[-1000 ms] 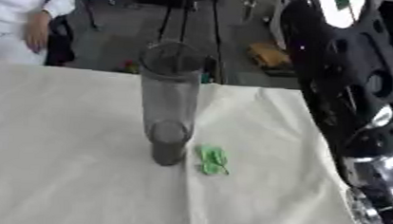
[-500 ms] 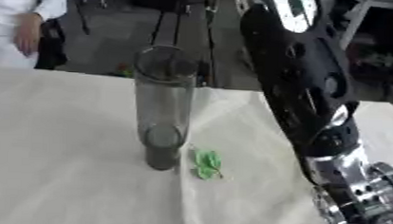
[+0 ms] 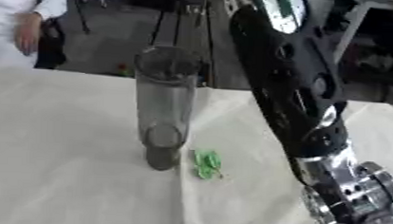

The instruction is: Arrange flowers into the vase.

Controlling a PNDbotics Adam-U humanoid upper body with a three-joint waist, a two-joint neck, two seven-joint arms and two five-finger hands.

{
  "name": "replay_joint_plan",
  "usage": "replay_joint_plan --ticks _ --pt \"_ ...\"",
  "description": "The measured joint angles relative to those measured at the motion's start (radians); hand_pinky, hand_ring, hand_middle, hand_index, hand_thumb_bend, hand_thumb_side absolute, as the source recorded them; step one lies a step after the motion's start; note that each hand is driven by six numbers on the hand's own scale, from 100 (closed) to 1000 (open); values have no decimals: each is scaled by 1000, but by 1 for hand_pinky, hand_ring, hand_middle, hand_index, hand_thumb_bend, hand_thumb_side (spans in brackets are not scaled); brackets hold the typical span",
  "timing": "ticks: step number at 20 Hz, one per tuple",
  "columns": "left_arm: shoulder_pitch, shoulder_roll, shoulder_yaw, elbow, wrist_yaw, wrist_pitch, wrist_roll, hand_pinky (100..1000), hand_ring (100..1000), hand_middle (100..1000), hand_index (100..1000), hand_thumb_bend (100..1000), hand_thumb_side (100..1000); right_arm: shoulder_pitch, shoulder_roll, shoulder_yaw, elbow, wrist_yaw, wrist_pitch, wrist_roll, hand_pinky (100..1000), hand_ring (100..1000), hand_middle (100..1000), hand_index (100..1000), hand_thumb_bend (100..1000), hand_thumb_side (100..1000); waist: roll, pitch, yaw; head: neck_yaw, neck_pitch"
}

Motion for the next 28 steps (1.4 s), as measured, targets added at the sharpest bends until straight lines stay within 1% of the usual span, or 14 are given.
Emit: replay_joint_plan --ticks 4,11,15,17,23,28 --pt "-4 0 0 0 3 0 0 877 908 864 955 100 1000 0 12 0 0 -25 -9 -9 100 100 100 100 193 340 -3 -1 3 4 1" --pt "-5 -1 0 0 4 0 0 877 908 864 955 100 1000 2 29 0 0 -70 -20 -21 100 100 100 100 193 345 -10 -13 3 15 14" --pt "-5 -4 0 0 4 0 0 877 908 864 954 100 1000 17 37 0 -1 -89 -23 -24 100 100 100 100 196 347 -15 -17 -1 24 22" --pt "-5 -5 0 0 4 0 0 877 907 864 954 100 1000 35 29 0 -10 -106 -23 -24 100 100 100 100 197 347 -18 -21 -4 29 27" --pt "-5 -8 0 0 4 0 1 877 907 863 954 100 1000 81 -22 0 -43 -175 -19 -20 100 100 100 100 201 346 -24 -27 -11 39 30" --pt "-5 -8 0 0 4 0 3 877 907 863 954 100 1000 99 -36 0 -53 -196 -15 -15 100 100 100 100 199 349 -28 -32 -16 44 36"
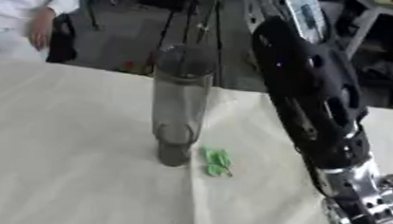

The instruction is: Arrange flowers into the vase.

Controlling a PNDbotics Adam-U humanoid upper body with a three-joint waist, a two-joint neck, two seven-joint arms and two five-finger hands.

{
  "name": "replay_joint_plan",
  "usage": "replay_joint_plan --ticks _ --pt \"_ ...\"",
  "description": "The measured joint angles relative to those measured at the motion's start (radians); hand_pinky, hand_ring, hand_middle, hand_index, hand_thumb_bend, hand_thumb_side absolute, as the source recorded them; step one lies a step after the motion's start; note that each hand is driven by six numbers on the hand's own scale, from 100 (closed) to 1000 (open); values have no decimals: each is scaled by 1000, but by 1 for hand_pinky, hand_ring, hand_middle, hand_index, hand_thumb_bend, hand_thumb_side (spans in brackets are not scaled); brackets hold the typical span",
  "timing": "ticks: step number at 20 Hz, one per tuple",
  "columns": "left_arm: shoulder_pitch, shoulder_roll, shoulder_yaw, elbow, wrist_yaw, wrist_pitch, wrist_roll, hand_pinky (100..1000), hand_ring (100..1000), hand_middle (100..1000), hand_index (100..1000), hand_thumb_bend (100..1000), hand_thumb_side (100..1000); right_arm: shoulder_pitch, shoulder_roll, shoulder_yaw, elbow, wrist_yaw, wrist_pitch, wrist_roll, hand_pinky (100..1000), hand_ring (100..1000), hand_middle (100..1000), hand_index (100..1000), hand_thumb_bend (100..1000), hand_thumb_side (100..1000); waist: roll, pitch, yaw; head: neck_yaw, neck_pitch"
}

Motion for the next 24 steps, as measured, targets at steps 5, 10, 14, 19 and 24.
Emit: replay_joint_plan --ticks 5,10,14,19,24 --pt "0 0 0 0 0 0 3 878 907 864 954 100 1000 16 0 0 -2 -8 0 0 100 100 100 100 197 357 0 0 0 1 0" --pt "0 -2 0 0 0 -1 5 878 907 864 954 100 1000 17 0 -7 -2 -24 -3 -3 100 100 100 100 196 361 -5 5 3 1 0" --pt "0 -3 0 0 0 -2 6 879 907 864 954 100 1000 30 0 -9 -2 -37 -7 -7 100 100 100 100 192 368 -6 15 9 1 -2" --pt "-1 -9 1 0 0 -4 10 880 907 864 955 100 1000 39 0 -14 -2 -48 -10 -10 100 100 100 100 191 371 -7 25 15 1 -3" --pt "-1 -10 1 0 0 -4 10 880 908 865 955 100 1000 42 0 -14 -3 -61 -11 -11 100 100 100 100 191 375 -7 32 15 1 -6"
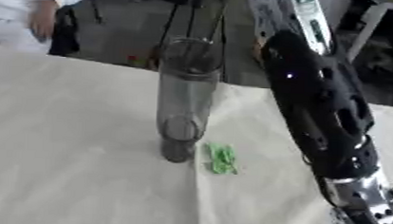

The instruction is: Arrange flowers into the vase.

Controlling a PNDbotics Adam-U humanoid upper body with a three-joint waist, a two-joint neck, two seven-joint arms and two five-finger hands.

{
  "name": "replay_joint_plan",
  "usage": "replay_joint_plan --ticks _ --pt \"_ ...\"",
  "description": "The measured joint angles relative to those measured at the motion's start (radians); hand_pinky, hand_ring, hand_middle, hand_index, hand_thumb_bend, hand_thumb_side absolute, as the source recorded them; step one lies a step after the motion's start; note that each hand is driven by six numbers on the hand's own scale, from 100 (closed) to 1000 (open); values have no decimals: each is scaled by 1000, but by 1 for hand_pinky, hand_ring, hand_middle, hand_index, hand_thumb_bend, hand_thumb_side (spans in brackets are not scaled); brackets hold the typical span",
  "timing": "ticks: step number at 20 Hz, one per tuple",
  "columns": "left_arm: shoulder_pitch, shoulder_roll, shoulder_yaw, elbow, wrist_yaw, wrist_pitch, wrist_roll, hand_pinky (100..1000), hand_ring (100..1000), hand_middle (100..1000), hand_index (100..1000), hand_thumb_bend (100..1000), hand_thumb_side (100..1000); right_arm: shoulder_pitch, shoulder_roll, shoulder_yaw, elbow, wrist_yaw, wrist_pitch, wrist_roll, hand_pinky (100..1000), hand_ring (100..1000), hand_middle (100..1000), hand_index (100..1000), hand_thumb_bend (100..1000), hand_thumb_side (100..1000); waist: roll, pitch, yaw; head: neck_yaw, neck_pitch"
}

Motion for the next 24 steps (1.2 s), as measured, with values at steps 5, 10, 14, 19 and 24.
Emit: replay_joint_plan --ticks 5,10,14,19,24 --pt "0 0 0 0 0 0 0 881 908 865 955 100 1000 0 0 -2 0 -9 0 0 100 100 100 100 192 375 -3 1 1 0 -1" --pt "0 0 0 0 0 0 0 881 907 865 955 100 1000 -4 -7 -4 0 -12 -3 -3 100 100 100 100 194 364 -6 0 0 2 -3" --pt "0 0 0 0 0 0 0 881 907 865 955 100 1000 -37 -31 -5 -7 -12 -4 -4 100 100 100 100 195 355 -12 -4 -2 2 -3" --pt "0 1 0 0 0 0 0 881 907 864 955 100 1000 -55 -52 -4 -10 -8 -4 -4 100 100 100 100 196 351 -13 -13 -6 2 -3" --pt "0 1 0 0 0 0 0 881 906 863 954 100 1000 -58 -55 -4 -10 -7 -4 -4 100 100 100 100 199 348 -14 -13 -7 2 -3"
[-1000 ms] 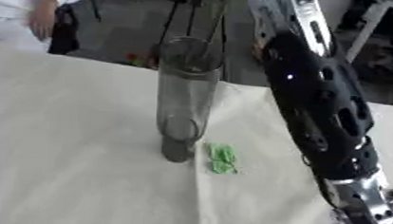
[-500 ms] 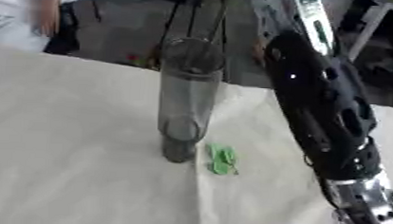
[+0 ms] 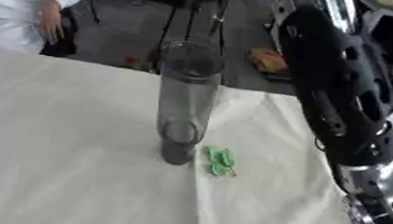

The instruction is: Arrange flowers into the vase.

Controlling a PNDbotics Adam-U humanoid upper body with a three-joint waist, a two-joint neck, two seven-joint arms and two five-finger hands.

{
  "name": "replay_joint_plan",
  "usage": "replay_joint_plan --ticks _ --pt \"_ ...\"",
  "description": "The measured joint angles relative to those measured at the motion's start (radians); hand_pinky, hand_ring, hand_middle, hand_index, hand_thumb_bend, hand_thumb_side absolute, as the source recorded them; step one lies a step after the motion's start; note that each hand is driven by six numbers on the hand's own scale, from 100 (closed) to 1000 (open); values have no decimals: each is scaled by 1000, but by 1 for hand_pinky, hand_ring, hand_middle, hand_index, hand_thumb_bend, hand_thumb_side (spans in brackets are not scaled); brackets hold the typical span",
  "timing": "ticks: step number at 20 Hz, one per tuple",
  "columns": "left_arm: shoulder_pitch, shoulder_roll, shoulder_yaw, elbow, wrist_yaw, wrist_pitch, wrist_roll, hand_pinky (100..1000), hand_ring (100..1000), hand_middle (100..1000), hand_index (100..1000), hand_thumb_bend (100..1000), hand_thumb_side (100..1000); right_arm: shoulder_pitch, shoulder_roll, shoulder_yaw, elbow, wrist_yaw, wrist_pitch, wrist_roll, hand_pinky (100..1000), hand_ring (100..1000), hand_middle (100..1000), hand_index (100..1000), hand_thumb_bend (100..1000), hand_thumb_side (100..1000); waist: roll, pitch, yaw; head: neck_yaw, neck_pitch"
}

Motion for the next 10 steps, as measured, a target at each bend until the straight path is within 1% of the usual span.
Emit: replay_joint_plan --ticks 1,4,5,10 --pt "0 0 0 0 0 0 0 881 906 863 954 100 1000 -1 0 0 0 0 0 0 100 100 100 100 199 348 -2 -4 -3 0 0" --pt "0 0 0 0 0 1 -1 881 906 863 954 100 1000 -11 5 0 0 -6 0 0 100 100 100 100 201 348 -6 -37 -8 1 9" --pt "0 1 0 0 0 1 -1 881 906 863 954 100 1000 -14 7 0 -1 -10 0 0 100 100 100 100 201 348 -6 -42 -9 1 10" --pt "0 1 0 0 2 3 -3 881 906 863 954 100 1000 -15 26 0 -1 -26 -3 -3 100 100 100 100 201 349 -6 -45 -13 7 17"
